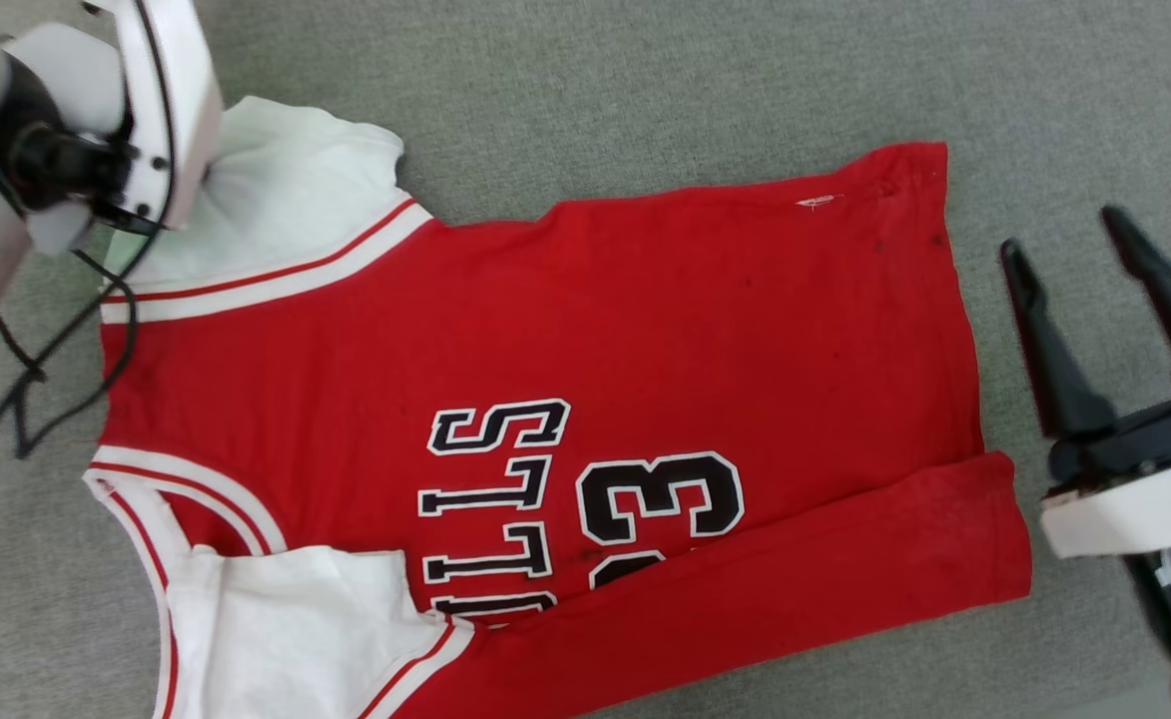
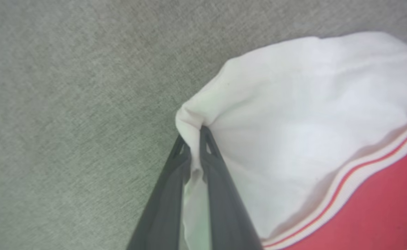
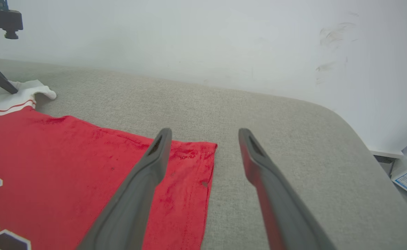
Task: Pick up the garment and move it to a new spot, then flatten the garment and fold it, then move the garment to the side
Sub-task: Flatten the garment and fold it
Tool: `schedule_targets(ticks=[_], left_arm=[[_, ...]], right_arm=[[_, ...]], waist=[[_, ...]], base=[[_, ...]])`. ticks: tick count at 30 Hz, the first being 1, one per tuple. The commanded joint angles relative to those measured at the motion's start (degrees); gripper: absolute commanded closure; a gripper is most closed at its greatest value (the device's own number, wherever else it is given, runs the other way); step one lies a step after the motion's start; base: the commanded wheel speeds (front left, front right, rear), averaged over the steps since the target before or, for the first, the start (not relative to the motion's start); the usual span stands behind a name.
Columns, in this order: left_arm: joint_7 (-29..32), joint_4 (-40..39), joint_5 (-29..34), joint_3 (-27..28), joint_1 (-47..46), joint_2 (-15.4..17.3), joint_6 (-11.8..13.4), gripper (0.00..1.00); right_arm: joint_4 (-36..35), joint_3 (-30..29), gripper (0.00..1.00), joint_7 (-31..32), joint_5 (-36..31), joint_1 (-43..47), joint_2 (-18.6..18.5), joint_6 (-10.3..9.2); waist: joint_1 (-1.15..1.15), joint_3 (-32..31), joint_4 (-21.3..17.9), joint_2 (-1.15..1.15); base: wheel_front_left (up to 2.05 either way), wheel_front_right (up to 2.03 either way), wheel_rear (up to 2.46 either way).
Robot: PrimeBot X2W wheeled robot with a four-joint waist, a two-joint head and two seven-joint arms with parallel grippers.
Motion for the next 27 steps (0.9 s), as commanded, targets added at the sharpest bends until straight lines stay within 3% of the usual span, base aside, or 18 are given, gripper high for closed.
schedule_targets(ticks=[1, 5, 10, 11, 13, 14, 15, 21, 24, 27], left_arm=[[-0.4, 0.1, 0.4, -1.4, 2.6, -0.6, -0.2, 1.0], [-2.9, -1.2, 0.2, -1.4, 2.0, -1.6, -0.5, 1.0], [-5.8, -2.8, 0.1, -1.8, 2.0, -2.7, -0.6, 1.0], [-5.8, -2.8, 0.1, -1.8, 2.0, -2.7, -0.6, 1.0], [-6.6, -4.1, 0.2, -2.5, 1.9, -3.1, -0.6, 1.0], [-7.4, -5.3, 0.1, -3.0, 1.4, -3.1, -0.6, 1.0], [-7.4, -5.3, 0.1, -3.0, 1.4, -3.1, -0.6, 1.0], [-8.9, -7.4, -0.4, -3.8, -0.6, -4.0, -0.6, 1.0], [-9.5, -7.9, -0.1, -4.3, -1.7, -4.1, -0.6, 1.0], [-10.2, -8.6, -0.5, -4.6, -2.5, -4.2, -0.6, 1.0]], right_arm=[[-0.1, -0.9, 0.0, 0.7, -0.4, -1.8, -1.4, -0.03], [0.6, -3.0, 0.0, 4.4, 0.1, -6.1, -5.7, -0.03], [4.1, 0.2, 0.0, 17.5, 4.5, -14.0, -14.8, -0.04], [4.1, 0.2, 0.0, 17.5, 4.5, -14.0, -14.8, -0.04], [6.6, 3.2, 0.0, 24.7, 8.0, -17.8, -18.5, -0.03], [8.9, 7.1, 0.0, 32.0, 12.2, -21.6, -21.5, -0.04], [8.9, 7.1, 0.0, 32.0, 12.2, -21.6, -21.5, -0.04], [15.6, 18.6, 0.0, 51.3, 22.4, -32.7, -26.1, -0.04], [19.8, 22.7, 0.0, 58.2, 25.0, -36.7, -24.8, -0.03], [23.7, 25.6, 0.0, 61.0, 25.6, -39.6, -23.2, -0.03]], waist=[[0.0, -1.3, 0.8, 0.0], [0.0, -3.6, 2.2, 0.0], [0.0, -6.1, 4.0, 0.0], [0.0, -6.1, 4.0, 0.0], [0.0, -6.5, 4.8, 0.0], [0.0, -6.7, 5.5, 0.0], [0.0, -6.7, 5.5, 0.0], [0.0, -5.6, 7.8, 0.0], [0.0, -4.6, 8.5, 0.0], [0.0, -3.6, 9.4, 0.0]], base=[[0.0, 0.0, 0.0], [0.0, 0.0, 0.0], [0.0, 0.0, 0.0], [0.0, 0.0, 0.0], [0.0, 0.0, 0.0], [0.0, 0.0, 0.0], [0.0, 0.0, 0.0], [0.0, 0.0, 0.0], [0.0, 0.0, 0.0], [0.0, 0.0, 0.0]])
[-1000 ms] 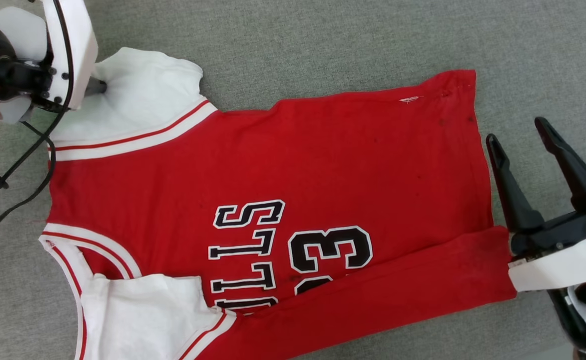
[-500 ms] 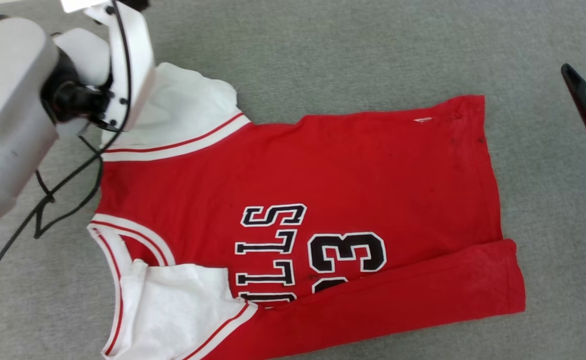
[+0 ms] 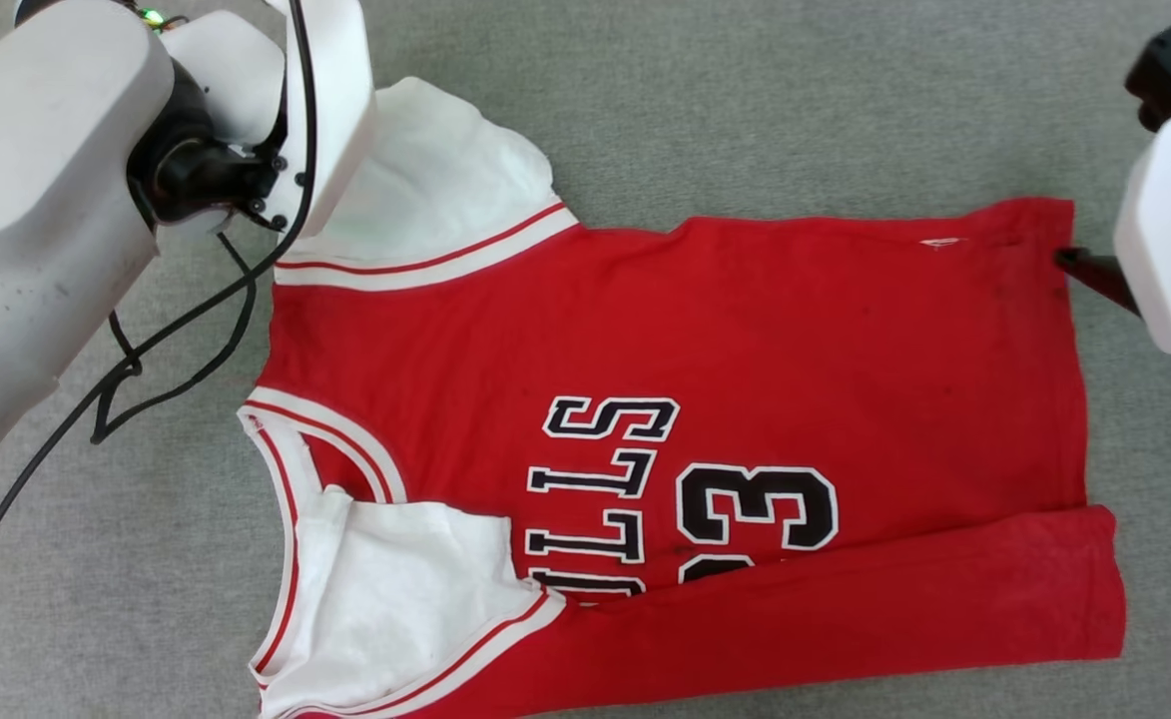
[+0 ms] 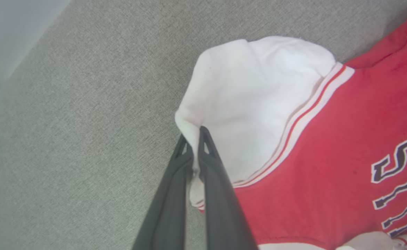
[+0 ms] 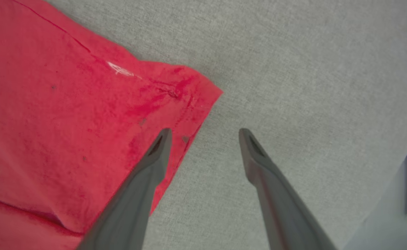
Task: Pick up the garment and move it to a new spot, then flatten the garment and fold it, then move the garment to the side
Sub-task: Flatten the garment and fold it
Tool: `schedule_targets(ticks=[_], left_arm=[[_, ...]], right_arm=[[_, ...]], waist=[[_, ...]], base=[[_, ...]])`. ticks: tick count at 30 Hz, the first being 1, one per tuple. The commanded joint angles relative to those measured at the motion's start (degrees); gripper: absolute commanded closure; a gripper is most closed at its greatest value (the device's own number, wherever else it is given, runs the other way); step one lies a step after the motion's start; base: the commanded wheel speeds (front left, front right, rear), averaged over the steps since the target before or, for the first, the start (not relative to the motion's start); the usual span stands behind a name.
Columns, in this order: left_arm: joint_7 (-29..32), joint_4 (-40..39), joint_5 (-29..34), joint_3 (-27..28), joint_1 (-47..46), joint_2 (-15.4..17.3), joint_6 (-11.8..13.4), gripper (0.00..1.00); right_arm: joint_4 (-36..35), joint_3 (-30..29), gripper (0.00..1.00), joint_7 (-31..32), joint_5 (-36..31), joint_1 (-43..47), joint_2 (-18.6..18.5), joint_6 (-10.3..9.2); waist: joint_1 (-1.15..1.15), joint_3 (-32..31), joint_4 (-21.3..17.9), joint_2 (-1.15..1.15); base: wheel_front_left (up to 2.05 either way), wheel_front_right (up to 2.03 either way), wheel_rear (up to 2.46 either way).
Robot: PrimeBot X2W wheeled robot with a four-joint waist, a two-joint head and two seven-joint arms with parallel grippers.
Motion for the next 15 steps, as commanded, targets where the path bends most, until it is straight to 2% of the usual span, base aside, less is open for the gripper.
schedule_targets(ticks=[1, 8, 15], left_arm=[[-0.3, -0.3, -0.2, -0.3, -0.9, -0.1, 0.0, 1.0], [-1.1, -1.9, -0.1, -1.1, -3.0, 0.3, 0.0, 1.0], [-1.8, -3.0, -0.2, -2.0, -3.9, 1.0, 0.0, 1.0]], right_arm=[[1.6, 1.0, 0.0, 0.4, 0.2, -1.1, 1.1, -0.03], [8.8, 6.3, 0.0, -2.3, -0.6, -3.8, 2.9, -0.03], [14.4, 13.7, 0.0, -4.5, 2.0, 1.4, 3.9, 0.07]], waist=[[0.0, 0.9, 0.8, 0.0], [0.0, 3.5, 2.2, 0.0], [0.0, 4.8, 2.3, 0.0]], base=[[0.0, 0.0, 0.0], [0.0, 0.0, 0.0], [0.0, 0.0, 0.0]])
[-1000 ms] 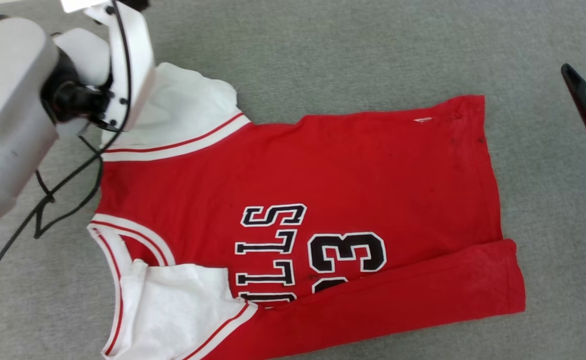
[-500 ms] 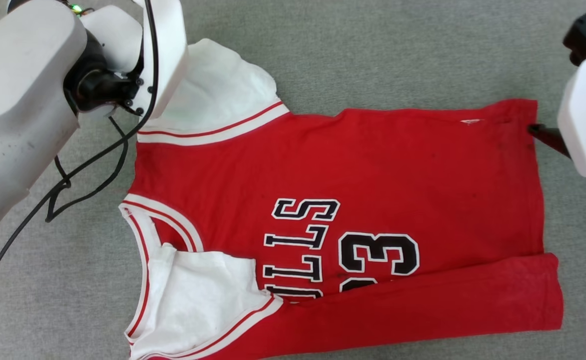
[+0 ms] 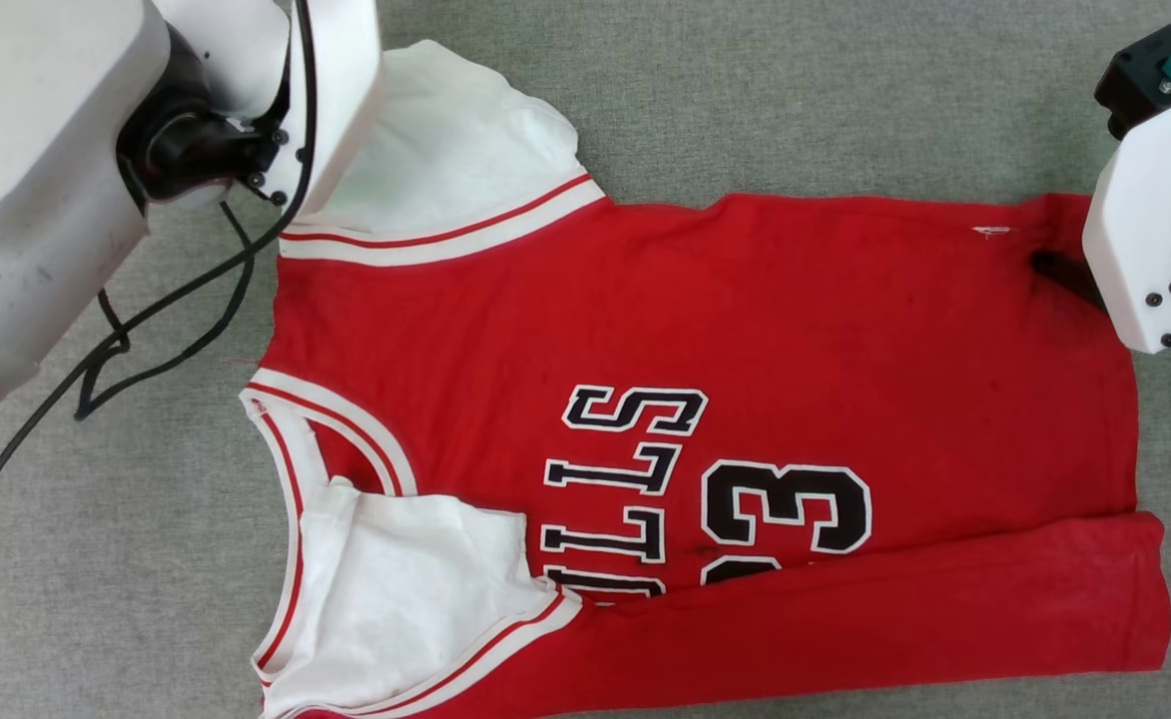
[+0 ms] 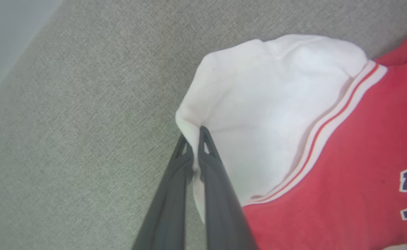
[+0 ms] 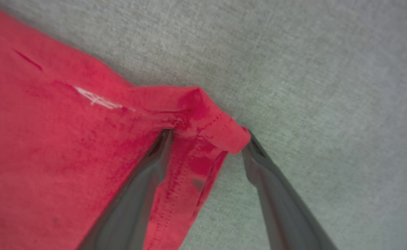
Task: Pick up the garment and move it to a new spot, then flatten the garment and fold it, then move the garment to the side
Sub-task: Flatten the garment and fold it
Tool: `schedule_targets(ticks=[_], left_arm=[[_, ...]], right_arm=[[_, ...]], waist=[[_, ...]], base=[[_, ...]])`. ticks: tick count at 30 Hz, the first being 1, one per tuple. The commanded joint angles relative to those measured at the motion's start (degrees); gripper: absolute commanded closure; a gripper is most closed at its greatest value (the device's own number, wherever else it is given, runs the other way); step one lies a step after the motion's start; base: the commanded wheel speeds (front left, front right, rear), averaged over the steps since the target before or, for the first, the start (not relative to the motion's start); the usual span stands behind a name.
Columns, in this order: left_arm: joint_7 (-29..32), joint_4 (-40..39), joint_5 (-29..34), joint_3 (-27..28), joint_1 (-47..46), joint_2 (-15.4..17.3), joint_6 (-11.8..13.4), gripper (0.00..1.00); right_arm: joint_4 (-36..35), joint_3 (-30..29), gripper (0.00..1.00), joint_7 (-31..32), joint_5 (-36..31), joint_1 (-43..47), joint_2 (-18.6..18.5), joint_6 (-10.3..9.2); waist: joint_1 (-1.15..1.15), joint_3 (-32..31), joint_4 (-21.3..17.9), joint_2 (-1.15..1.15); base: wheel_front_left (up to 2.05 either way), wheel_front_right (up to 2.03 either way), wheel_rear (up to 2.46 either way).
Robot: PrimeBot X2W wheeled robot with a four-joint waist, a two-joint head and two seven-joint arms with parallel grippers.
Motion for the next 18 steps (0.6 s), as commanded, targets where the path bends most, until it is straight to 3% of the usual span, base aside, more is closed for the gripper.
schedule_targets(ticks=[1, 2, 3, 10, 18], left_arm=[[-0.3, -0.1, -0.2, -0.3, -0.6, 0.3, 0.0, 1.0], [-0.4, -0.1, -0.2, -0.4, -0.5, 0.4, 0.0, 1.0], [-0.5, -0.1, -0.3, -0.5, -0.3, 0.5, 0.0, 1.0], [-2.5, -1.0, -0.4, -1.0, 2.6, 1.6, 0.0, 1.0], [-5.2, -5.8, -0.4, -1.4, 9.8, 3.9, 0.0, 1.0]], right_arm=[[2.9, 4.4, 0.0, 0.8, 1.8, 5.5, 2.1, 0.23], [3.0, 4.6, 0.59, -0.4, 2.1, 5.3, 2.2, 0.23], [3.0, 4.5, 1.0, -1.5, 2.3, 4.6, 2.1, 0.23], [3.1, 4.5, 1.0, -8.1, 3.5, 2.2, 0.7, 0.11], [2.0, 6.1, 1.0, -15.2, 5.9, 6.5, -2.2, 0.1]], waist=[[0.0, 0.1, -0.2, 0.0], [0.0, 0.0, -0.3, 0.0], [0.0, -0.3, -0.4, 0.0], [0.0, -5.3, -0.9, 0.0], [0.0, -14.2, 0.2, 0.0]], base=[[0.0, 0.0, 0.0], [0.0, 0.0, 0.0], [0.0, 0.0, 0.0], [0.0, 0.0, 0.0], [0.0, 0.0, 0.0]])
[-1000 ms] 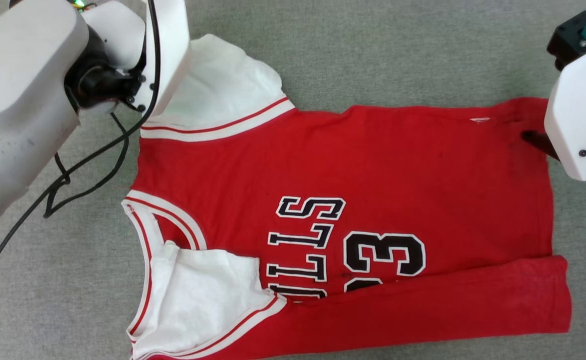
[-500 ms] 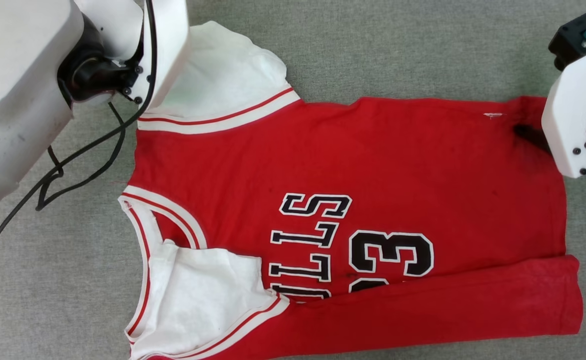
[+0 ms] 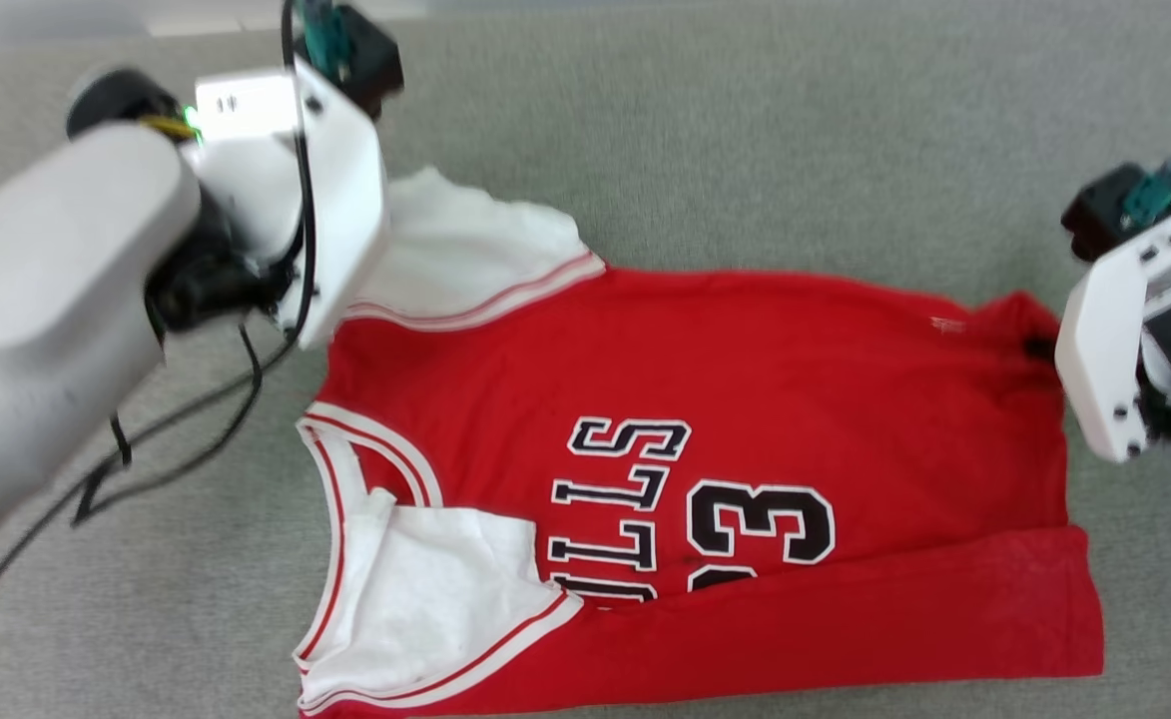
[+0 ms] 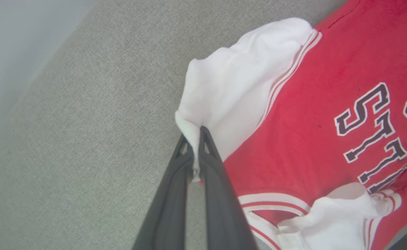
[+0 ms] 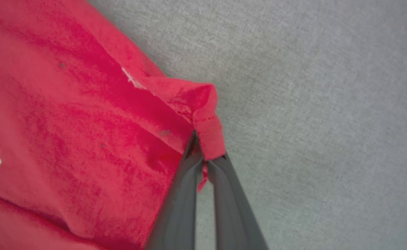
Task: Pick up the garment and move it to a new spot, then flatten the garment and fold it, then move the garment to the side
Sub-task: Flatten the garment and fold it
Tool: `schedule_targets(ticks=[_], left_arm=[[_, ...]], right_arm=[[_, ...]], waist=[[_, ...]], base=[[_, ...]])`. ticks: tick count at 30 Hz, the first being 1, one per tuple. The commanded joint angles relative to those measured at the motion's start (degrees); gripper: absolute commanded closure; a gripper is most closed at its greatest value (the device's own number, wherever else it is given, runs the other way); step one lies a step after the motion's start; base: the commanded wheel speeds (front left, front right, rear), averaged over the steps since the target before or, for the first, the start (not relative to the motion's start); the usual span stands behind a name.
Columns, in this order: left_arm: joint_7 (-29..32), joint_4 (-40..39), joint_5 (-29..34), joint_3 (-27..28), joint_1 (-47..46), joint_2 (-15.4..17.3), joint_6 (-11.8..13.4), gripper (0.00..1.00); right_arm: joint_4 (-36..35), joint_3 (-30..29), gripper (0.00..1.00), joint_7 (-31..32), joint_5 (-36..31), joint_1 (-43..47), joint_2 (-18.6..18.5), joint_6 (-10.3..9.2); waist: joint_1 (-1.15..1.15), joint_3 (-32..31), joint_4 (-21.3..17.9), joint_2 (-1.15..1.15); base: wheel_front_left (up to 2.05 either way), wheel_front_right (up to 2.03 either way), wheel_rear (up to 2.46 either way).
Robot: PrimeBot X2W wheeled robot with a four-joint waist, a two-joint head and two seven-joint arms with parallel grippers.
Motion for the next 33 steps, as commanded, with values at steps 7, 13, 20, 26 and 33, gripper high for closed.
schedule_targets(ticks=[7, 13, 20, 26, 33], left_arm=[[-1.4, -5.4, 0.0, -0.2, 10.2, 2.7, 0.0, 1.0], [-2.3, -8.7, -1.1, -0.2, 18.1, 4.7, 0.0, 1.0], [-3.4, -10.6, -1.3, -0.2, 27.2, 6.4, 0.0, 1.0], [-4.1, -10.5, -1.2, -0.2, 33.6, 6.5, 0.1, 1.0], [-5.0, -7.9, 0.0, -0.2, 37.3, 4.8, 0.2, 1.0]], right_arm=[[-2.4, 2.0, 1.0, -4.3, 2.9, 8.3, -3.1, -0.02], [-4.2, 2.8, 1.0, -6.9, 3.9, 13.9, -4.6, -0.02], [-6.5, 3.1, 1.0, -10.3, 5.3, 20.2, -6.0, -0.02], [-6.7, 2.6, 1.0, -11.8, 6.0, 24.6, -6.8, -0.02], [-5.8, 3.0, 1.0, -12.1, 3.9, 26.6, -5.2, -0.02]], waist=[[0.0, -9.4, 1.1, 0.0], [0.0, -12.8, 1.2, 0.0], [0.0, -15.2, 1.6, 0.0], [0.0, -15.3, 1.6, 0.0], [0.0, -14.0, 1.1, 0.0]], base=[[0.0, 0.0, 0.0], [0.0, 0.0, 0.0], [0.0, 0.0, 0.0], [0.0, 0.0, 0.0], [0.0, 0.0, 0.0]])
